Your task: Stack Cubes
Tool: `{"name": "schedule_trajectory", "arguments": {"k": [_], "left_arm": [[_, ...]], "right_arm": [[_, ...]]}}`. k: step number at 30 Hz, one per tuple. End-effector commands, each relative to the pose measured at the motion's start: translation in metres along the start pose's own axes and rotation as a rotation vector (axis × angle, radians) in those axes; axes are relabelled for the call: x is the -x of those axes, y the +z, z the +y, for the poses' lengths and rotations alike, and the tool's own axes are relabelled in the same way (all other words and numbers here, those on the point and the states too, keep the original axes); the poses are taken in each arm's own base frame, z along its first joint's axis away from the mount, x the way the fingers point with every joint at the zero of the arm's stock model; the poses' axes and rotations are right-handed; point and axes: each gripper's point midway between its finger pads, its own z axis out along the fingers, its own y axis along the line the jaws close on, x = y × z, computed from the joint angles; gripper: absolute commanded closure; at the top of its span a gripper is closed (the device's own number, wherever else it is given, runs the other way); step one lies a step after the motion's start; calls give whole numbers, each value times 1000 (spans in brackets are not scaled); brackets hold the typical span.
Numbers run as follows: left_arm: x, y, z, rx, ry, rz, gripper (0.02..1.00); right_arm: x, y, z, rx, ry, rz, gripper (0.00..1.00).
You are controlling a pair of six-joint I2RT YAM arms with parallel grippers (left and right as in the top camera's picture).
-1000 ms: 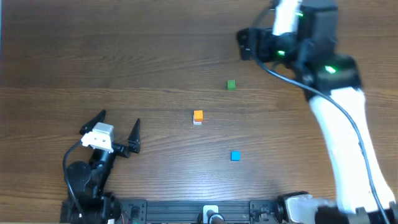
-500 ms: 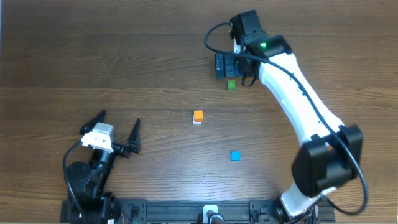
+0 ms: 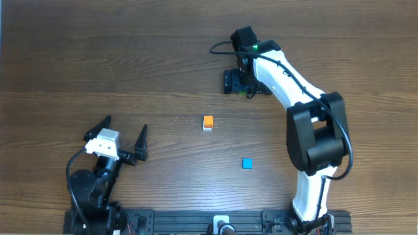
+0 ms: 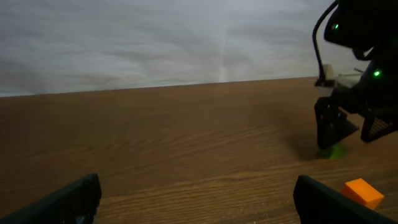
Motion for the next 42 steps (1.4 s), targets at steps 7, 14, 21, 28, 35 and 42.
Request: {"name": "schedule_trajectory", "arguments": {"k": [7,14,21,28,35,42], "left_arm": [[-1,0,-3,-14,13,-3,18],[-1,0,-3,-14,13,-3,18],[-1,0,-3,-14,13,-3,18],[-1,0,-3,-14,13,-3,18],[-1,0,-3,-14,13,-3,18],[-1,0,-3,-14,13,-3,18]], "right_arm": [[15,13,4,-14,-15,-44,40],[17,15,3,-42,-32,-57,106],[16,17,8,-41,-61,-57,213],[14,23,8,-46,-64,-43,242],[13,25,7,-48,-63,-39,430],[12,30,7,-51,-64,-30,549]]}}
